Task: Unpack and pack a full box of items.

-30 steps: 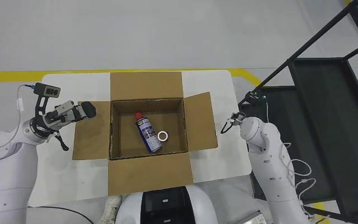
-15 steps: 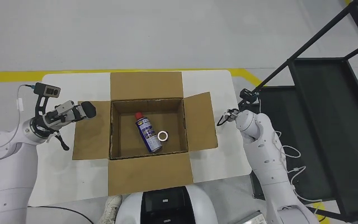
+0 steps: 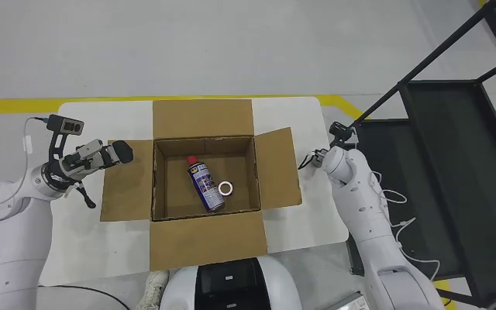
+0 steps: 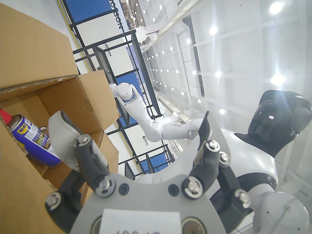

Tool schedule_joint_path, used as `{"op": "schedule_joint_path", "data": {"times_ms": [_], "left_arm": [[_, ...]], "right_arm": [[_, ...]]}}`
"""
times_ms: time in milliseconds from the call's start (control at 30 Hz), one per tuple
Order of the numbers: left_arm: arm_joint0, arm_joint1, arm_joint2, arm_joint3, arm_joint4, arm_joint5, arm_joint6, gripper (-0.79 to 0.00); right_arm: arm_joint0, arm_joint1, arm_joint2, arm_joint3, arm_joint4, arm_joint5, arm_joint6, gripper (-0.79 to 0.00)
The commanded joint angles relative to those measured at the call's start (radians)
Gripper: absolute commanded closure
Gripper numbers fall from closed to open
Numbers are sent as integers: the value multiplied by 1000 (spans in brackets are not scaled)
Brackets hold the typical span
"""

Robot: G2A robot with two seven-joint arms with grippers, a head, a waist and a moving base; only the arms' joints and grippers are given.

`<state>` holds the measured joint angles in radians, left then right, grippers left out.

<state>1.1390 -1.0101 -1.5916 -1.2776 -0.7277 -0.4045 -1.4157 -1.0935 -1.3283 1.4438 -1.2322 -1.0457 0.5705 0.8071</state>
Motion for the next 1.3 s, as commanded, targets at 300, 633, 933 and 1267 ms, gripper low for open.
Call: {"op": "schedule_joint_path", "data": {"times_ms": [300,633,933,1267], "left_arm": [[0,0,0,0,0,0,0,-785],[0,0,0,0,0,0,0,-785],[0,0,0,0,0,0,0,-785],[0,0,0,0,0,0,0,-785]], "right_arm": [[41,-10,-17,80,37,10,-53,-465],[6,-5,-2,5,36,15,-39,-785],[-133,13,84,-300,6,48,-18,-785],[-271,23,119,-684,-14,0,8,-785]]}}
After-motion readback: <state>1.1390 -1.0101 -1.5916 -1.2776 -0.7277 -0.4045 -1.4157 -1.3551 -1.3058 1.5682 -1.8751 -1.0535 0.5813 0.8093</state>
